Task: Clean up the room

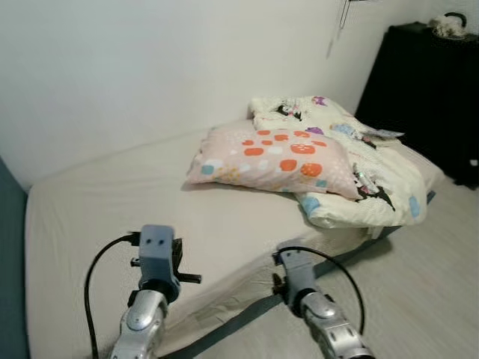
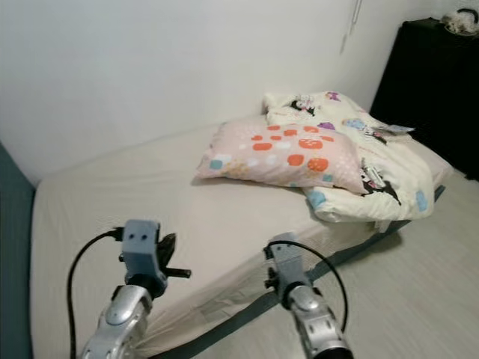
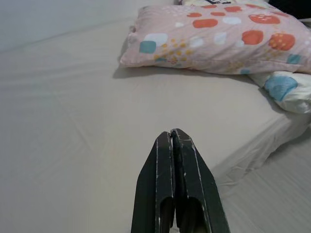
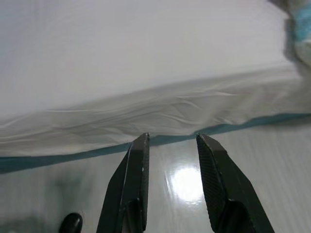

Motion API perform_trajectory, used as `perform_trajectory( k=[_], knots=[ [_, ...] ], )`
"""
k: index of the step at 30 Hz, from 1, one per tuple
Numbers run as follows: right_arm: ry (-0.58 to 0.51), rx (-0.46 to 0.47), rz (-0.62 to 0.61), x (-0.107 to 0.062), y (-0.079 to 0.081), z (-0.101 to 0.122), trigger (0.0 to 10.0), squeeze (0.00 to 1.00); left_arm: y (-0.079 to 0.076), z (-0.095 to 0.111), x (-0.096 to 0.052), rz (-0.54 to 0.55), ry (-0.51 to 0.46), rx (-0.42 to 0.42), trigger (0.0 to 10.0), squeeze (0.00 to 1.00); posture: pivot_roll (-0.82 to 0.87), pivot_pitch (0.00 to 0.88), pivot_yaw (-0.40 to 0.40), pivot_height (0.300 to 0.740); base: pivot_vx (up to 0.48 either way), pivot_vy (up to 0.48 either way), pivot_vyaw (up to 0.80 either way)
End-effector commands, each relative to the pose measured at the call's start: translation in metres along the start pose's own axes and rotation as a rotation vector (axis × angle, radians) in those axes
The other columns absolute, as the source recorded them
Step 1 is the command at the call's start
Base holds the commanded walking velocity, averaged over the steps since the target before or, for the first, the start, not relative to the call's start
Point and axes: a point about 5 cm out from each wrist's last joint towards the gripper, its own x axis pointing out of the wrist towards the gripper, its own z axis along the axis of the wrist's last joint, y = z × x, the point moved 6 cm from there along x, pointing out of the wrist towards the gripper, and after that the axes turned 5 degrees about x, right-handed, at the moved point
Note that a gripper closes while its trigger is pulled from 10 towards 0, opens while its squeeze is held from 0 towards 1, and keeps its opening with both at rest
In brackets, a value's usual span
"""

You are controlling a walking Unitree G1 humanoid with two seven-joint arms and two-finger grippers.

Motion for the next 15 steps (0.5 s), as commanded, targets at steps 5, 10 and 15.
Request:
perform_trajectory(
  k=[5, 10, 15],
  knots=[
    [0.012, -0.005, -0.018, -0.0017, -0.0077, -0.0049, 10.0, 0.00, -0.0005, -0.0070, -0.0025, 0.006, 0.026, -0.016, 10.0, 0.00, -0.07, 0.096, 0.001, 0.740, 0.266, 0.000, 0.00],
    [0.012, -0.026, -0.005, -0.0016, -0.0056, -0.0046, 10.0, 0.00, -0.0004, -0.0072, -0.0027, 0.008, 0.026, -0.017, 10.0, 0.00, -0.07, 0.096, 0.001, 0.740, 0.267, 0.000, 0.00],
    [0.013, -0.037, 0.004, -0.0016, -0.0036, -0.0045, 10.0, 0.00, -0.0005, -0.0071, -0.0028, 0.008, 0.026, -0.019, 10.0, 0.00, -0.07, 0.097, -0.001, 0.740, 0.266, 0.000, 0.12]
  ],
)
